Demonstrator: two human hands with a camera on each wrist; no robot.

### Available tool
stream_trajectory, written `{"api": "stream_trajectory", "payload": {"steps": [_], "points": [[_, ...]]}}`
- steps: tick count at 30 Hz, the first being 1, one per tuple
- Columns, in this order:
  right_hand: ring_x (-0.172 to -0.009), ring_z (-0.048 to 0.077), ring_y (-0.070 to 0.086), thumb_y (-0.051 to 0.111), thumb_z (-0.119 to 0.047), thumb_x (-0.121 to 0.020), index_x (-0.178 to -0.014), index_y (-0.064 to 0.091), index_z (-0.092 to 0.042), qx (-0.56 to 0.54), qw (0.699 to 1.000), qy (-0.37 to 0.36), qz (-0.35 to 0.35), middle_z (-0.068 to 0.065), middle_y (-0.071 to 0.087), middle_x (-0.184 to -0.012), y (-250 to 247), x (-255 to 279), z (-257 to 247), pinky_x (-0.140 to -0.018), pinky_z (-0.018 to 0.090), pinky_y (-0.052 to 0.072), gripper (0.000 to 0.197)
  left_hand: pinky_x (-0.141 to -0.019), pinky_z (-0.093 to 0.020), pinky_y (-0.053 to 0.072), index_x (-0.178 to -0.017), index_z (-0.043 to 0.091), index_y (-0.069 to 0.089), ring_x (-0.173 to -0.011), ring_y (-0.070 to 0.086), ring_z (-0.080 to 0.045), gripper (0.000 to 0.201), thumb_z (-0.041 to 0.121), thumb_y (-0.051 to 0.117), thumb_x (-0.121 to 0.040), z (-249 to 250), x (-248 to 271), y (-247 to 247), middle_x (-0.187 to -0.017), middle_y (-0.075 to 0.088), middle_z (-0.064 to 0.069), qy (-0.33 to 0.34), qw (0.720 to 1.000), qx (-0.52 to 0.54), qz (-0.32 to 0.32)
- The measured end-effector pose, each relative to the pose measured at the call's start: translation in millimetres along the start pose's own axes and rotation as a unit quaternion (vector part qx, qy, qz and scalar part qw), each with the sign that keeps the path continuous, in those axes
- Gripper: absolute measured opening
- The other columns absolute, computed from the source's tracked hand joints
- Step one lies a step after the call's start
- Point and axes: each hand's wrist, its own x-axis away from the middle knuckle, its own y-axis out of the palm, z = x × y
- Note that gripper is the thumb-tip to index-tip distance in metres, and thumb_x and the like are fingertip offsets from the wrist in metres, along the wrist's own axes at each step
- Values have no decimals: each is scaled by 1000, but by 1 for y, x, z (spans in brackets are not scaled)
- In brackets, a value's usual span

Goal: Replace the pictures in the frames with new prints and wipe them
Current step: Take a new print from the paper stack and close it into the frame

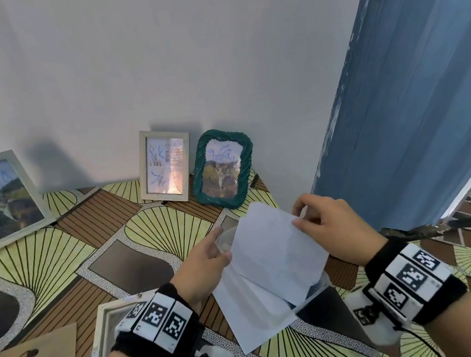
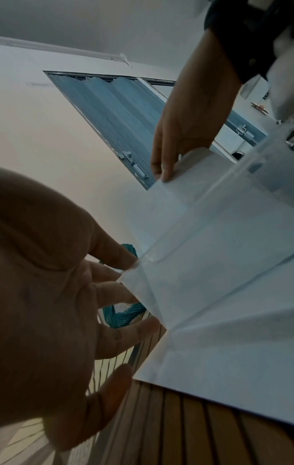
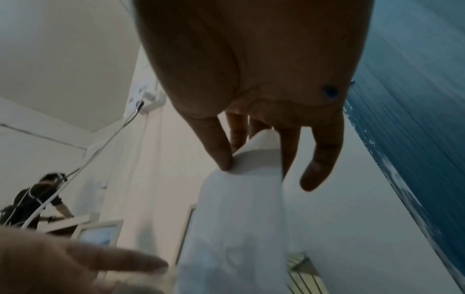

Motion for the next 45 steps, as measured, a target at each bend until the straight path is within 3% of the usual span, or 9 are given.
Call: {"api": "stream_trajectory", "payload": {"steps": [6, 13, 21, 28, 34, 37, 39, 42, 45], "points": [[-77, 4, 58, 60, -25, -95, -83, 60, -27, -40, 997, -23, 66, -9, 64, -83, -27, -8, -19, -63, 9, 43, 12, -78, -30, 59, -155, 22, 21, -99, 71, -12, 68, 9, 56, -99, -1, 0, -1, -118, 68, 11, 4, 1000, 28, -2], [-68, 0, 56, 63, -21, -93, -82, 62, -23, -121, 984, -9, 127, -7, 68, -78, -27, -12, -31, -56, 7, 41, 11, -103, -47, 48, -156, 20, 18, -117, 63, -20, 67, 7, 53, -100, 3, 5, -3, -130, 65, 1, -6, 1000, 19, -17], [-53, 5, 56, 63, -23, -91, -79, 58, -24, 11, 999, 12, 50, -8, 68, -59, 3, 5, -26, -63, 31, 54, 13, -105, -48, 46, -156, 21, 19, -120, 60, -21, 68, 11, 56, -99, -2, 2, -4, -136, 59, -1, 1, 1000, -7, -5], [-72, 3, 54, 63, -39, -90, -79, 70, -26, 119, 991, -27, -49, -13, 55, -84, 23, 17, -25, -70, 25, 46, 19, -99, -37, 51, -156, 21, 18, -121, 59, -16, 68, 11, 54, -100, -2, 2, -4, -147, 50, -2, 6, 1000, -3, -18], [-75, 18, 57, 46, -37, -98, -66, 65, -5, 81, 994, 43, -59, 3, 52, -94, 18, 2, -20, -76, 42, 49, 49, -104, -43, 48, -156, 22, 17, -121, 59, -18, 69, 13, 55, -99, 0, 2, -4, -145, 51, -2, 6, 1000, -9, -17], [-59, 19, 53, 56, -34, -93, -58, 62, -1, 74, 990, 50, -111, 15, 61, -73, 10, -8, -20, -55, 30, 44, 48, -105, -45, 46, -156, 21, 17, -122, 58, -20, 68, 11, 54, -99, 0, 2, -3, -145, 51, -4, 2, 1000, -13, -13], [-51, 9, 49, 65, -34, -89, -53, 64, -11, 77, 986, 61, -132, 4, 58, -56, 7, -13, -22, -44, 17, 36, 43, -106, -47, 45, -156, 20, 17, -123, 58, -22, 68, 10, 54, -99, 0, 1, -3, -145, 51, -6, 0, 1000, -17, -11], [-47, 1, 50, 75, -31, -81, -52, 69, -16, 101, 984, 73, -131, -6, 61, -50, 3, -20, -26, -43, 14, 36, 34, -104, -48, 47, -156, 24, 18, -119, 60, -22, 68, 11, 54, -99, -1, 0, -3, -144, 52, -5, -4, 1000, -21, -13], [-56, 8, 56, 84, -27, -70, -54, 66, -18, 114, 984, 64, -122, -6, 61, -54, -1, -22, -29, -49, 19, 40, 25, -103, -49, 48, -156, 24, 19, -118, 62, -22, 68, 12, 54, -99, -1, 0, -4, -142, 55, -5, -4, 1000, -26, -13]]}}
